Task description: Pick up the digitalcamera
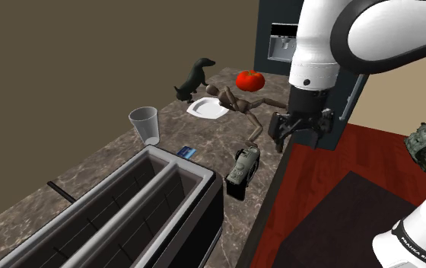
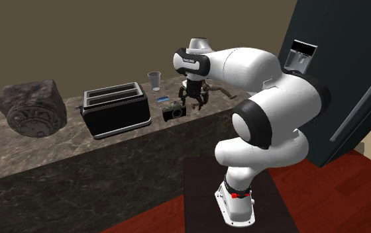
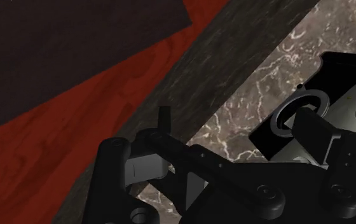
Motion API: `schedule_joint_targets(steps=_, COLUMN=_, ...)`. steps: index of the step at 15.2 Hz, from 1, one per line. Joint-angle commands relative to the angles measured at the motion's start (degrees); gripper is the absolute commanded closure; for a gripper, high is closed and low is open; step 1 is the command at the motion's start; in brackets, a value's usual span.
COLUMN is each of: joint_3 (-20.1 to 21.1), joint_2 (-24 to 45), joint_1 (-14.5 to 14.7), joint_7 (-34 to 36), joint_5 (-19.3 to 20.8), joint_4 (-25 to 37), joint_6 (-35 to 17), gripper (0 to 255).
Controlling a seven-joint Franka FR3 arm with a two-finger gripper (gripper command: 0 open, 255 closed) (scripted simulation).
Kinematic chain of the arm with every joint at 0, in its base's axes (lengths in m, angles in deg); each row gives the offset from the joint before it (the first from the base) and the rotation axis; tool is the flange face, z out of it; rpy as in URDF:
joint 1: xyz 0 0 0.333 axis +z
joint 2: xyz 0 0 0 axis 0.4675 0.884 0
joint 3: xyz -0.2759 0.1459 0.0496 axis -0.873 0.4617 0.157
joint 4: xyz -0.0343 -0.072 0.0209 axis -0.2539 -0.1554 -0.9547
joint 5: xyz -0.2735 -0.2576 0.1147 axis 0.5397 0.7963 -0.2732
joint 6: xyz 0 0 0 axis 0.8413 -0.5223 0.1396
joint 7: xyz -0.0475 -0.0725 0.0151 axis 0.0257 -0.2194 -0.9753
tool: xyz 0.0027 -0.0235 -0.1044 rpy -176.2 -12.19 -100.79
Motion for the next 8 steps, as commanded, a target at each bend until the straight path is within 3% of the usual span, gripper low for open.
schedule_joint_targets(steps=1, joint_3=3.4, joint_2=3.6, joint_1=-1.0, joint_7=5.8, joint_5=-0.8, joint_4=2.4, joint_6=-2.6, gripper=0)
schedule_joint_targets(steps=5, joint_3=9.8, joint_2=11.5, joint_1=-3.9, joint_7=16.8, joint_5=0.2, joint_4=7.6, joint_6=-7.6, gripper=0)
schedule_joint_targets(steps=8, joint_3=14.5, joint_2=18.4, joint_1=-6.4, joint_7=25.8, joint_5=3.1, joint_4=12.3, joint_6=-11.1, gripper=0)
